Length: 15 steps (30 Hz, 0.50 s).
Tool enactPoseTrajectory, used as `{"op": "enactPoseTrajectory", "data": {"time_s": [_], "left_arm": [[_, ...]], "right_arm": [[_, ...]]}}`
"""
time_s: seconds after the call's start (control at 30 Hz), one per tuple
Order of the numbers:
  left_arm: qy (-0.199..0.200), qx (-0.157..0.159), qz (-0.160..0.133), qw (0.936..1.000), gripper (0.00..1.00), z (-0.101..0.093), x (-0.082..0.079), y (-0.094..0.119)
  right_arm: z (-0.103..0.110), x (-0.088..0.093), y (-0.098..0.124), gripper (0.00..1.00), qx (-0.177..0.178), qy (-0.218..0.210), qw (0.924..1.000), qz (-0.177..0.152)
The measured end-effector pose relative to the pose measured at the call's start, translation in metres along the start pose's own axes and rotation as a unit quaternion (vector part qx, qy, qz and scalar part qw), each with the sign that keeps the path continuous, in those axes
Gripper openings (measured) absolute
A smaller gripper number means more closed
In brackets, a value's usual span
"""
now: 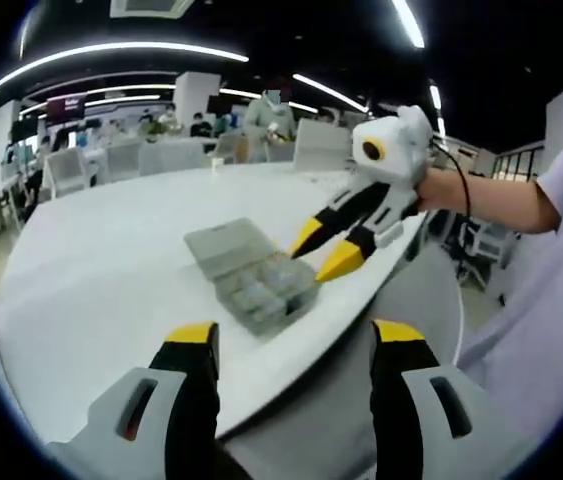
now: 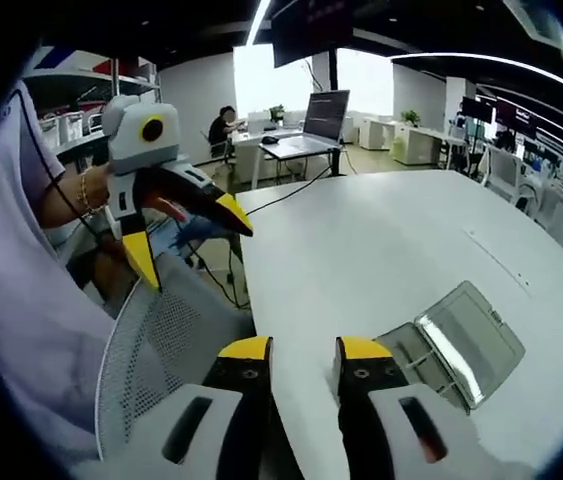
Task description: Insert the divider into the dual guide fixture by aligning both edges with the guide slots and pushing it downward to the bottom, including one-sided entry, uneven engagement, binding, and posture correction.
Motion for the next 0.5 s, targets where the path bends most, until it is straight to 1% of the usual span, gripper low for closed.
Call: {"op": "enactPoseTrajectory", "data": {"time_s": [0.3,0.5], "left_arm": [[-0.004,0.014,0.0,0.9999,0.59,0.001,-0.001,-0.008],[-0.005,0.018,0.001,0.9998,0.59,0.001,-0.004,-0.008]], "right_arm": [[-0.004,0.015,0.006,0.22,0.018,-0.025,0.9995,-0.002],[-0.01,0.022,0.01,0.23,0.028,-0.04,0.9988,-0.006]]}}
Point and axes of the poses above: the point that each gripper's makers call its tool centre point, and the gripper's own axes: y roughly backward along the fingers, z roughly to its left, x roughly out of its underside, the point moved 1 cm from there along y, roughly backward along the fingers, and after that the axes turned 7 degrees about z, right-handed, at the moved point
